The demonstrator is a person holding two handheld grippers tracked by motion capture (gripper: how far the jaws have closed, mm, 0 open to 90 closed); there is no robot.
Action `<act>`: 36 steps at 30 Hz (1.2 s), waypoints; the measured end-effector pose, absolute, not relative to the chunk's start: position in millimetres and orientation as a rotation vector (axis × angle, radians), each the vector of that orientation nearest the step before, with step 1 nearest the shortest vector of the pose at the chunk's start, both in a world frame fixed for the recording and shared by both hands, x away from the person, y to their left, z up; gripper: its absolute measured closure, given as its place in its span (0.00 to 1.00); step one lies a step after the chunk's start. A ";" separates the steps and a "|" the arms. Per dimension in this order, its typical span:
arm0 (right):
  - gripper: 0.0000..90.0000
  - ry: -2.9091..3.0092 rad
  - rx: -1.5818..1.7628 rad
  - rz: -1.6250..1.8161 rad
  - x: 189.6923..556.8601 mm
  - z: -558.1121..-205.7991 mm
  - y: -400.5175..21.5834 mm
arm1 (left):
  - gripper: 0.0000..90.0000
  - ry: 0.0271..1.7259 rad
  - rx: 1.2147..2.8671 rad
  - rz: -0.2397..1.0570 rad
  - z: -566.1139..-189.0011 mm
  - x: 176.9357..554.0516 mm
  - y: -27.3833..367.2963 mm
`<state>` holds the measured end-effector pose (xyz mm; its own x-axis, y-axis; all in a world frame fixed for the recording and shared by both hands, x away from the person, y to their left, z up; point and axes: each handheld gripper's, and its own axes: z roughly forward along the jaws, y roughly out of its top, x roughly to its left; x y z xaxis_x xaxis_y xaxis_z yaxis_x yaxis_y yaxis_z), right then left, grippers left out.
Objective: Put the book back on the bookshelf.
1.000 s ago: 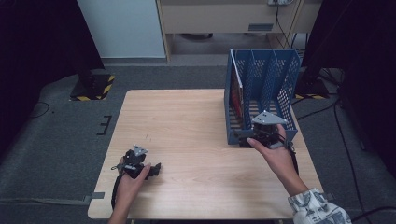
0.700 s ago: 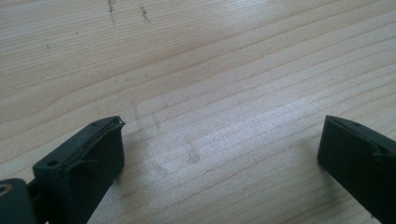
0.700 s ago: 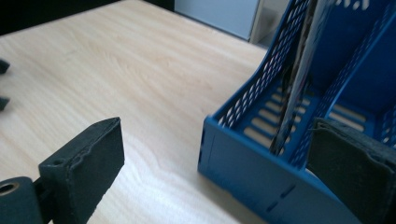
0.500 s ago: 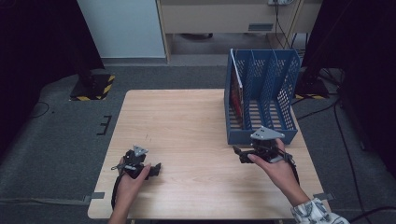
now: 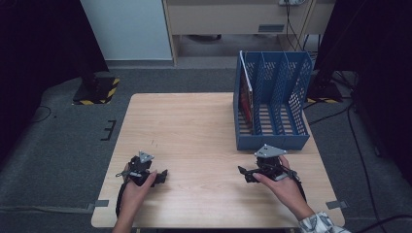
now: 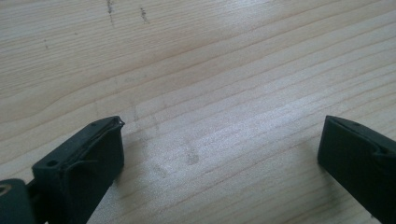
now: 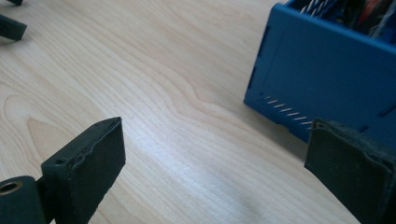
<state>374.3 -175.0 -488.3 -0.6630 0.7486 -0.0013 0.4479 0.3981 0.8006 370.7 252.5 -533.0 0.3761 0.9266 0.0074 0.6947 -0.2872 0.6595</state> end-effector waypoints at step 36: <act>0.00 2.406 1.110 0.995 399.5 -540.0 -111.7 | 0.00 1.378 2.077 0.527 -533.1 370.9 250.9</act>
<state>399.5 -111.7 -540.0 -0.6520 0.7582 0.0090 0.5430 0.4586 0.7035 370.9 250.9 -533.1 0.3867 0.9222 0.0055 0.6906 -0.2936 0.6610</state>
